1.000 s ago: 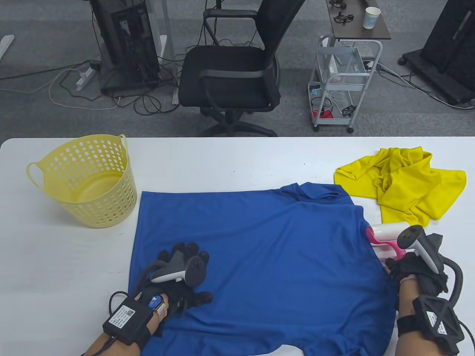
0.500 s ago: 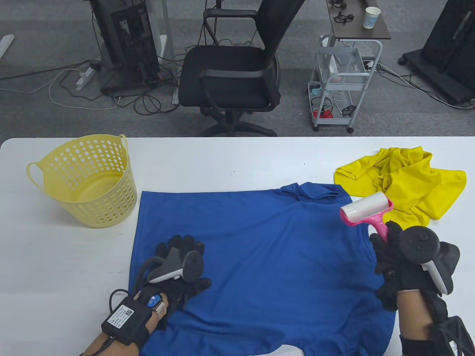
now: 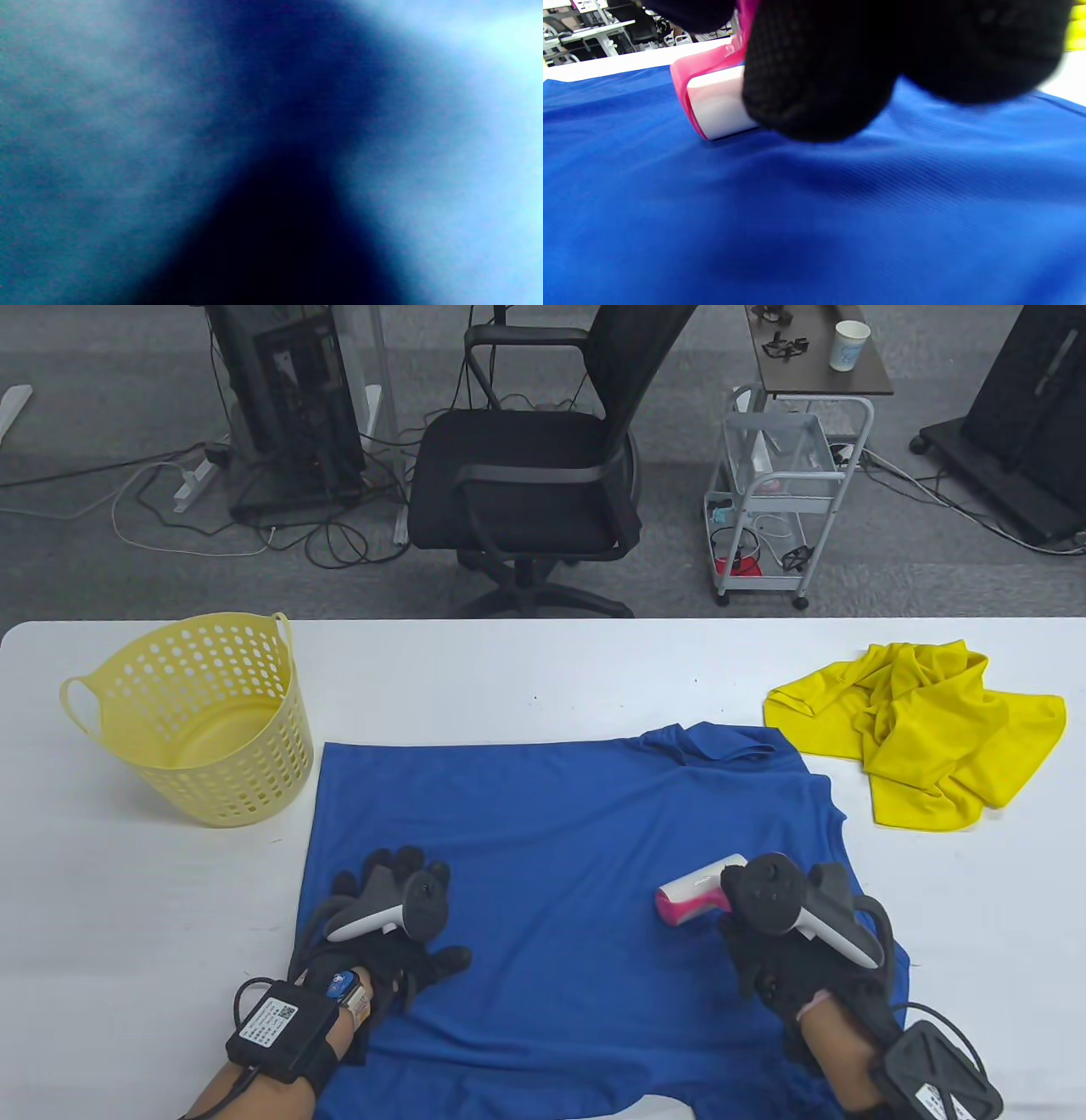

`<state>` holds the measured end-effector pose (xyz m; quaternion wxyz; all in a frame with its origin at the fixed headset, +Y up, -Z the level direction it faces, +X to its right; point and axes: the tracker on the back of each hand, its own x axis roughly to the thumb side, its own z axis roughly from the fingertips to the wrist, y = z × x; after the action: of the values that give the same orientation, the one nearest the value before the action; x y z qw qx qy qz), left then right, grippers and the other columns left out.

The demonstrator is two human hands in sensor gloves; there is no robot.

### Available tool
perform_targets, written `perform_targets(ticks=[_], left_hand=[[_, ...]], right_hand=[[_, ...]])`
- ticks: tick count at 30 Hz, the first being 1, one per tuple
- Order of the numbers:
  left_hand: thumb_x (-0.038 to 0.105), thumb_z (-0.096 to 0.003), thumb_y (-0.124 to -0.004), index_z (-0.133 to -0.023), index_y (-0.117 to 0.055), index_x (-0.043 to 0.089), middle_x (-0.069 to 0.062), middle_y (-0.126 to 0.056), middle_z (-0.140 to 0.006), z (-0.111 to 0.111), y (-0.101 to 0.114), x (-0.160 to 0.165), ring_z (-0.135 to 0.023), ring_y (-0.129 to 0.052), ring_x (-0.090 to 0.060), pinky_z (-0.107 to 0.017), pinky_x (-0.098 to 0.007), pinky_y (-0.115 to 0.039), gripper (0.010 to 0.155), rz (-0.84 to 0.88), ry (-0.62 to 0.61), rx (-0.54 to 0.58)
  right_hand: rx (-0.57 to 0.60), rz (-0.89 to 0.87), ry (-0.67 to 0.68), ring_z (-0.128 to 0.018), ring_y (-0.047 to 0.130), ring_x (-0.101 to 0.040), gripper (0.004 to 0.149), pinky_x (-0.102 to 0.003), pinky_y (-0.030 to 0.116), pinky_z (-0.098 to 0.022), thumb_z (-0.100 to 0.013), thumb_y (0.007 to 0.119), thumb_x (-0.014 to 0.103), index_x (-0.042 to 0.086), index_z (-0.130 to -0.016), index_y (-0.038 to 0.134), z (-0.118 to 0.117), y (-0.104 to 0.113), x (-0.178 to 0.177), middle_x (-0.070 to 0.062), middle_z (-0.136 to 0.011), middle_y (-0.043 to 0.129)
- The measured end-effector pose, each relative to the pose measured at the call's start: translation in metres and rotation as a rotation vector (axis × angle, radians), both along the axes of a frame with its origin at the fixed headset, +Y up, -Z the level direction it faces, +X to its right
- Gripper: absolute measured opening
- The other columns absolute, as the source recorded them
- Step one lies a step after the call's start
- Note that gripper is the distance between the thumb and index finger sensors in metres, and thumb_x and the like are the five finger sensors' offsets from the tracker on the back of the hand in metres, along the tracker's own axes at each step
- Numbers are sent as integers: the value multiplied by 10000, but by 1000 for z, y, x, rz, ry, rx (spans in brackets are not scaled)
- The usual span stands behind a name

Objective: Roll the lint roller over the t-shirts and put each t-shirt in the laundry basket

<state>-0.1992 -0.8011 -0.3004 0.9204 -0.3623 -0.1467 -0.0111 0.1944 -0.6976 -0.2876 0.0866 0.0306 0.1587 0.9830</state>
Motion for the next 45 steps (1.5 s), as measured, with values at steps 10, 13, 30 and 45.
perform_targets(ticks=[10,13,30,45], left_hand=[[792,-314,-393,-884,270,286,-141,345,-985,1,0,1,-904,272,-513,-567,-814,10,1011,-7,1,-1],[793,-314,-393,-884,271,286,-141,344,-986,1,0,1,-906,271,-512,-568,-814,8,1011,-9,2,1],[791,-317,-392,-880,277,284,-143,354,-979,0,-1,1,-897,282,-515,-558,-817,18,1011,-2,-1,-7],[791,-318,-393,-880,278,284,-143,356,-978,0,-2,1,-896,284,-515,-555,-817,22,1011,2,-3,-9]], right_hand=[[-6,17,-130,-226,983,-98,628,-282,910,-146,-521,594,463,209,-1045,359,-85,-8,-46,-130,-665,828],[-26,31,-102,-223,984,-102,633,-289,909,-142,-520,597,460,204,-1044,351,-78,-9,-42,-133,-657,829],[-218,142,90,-149,1009,-106,628,-283,920,-82,-522,632,450,145,-1047,471,79,20,39,-142,-584,902],[-44,58,-97,-220,996,-116,648,-305,913,-138,-520,594,460,171,-1037,329,-106,-11,-53,-133,-639,841]])
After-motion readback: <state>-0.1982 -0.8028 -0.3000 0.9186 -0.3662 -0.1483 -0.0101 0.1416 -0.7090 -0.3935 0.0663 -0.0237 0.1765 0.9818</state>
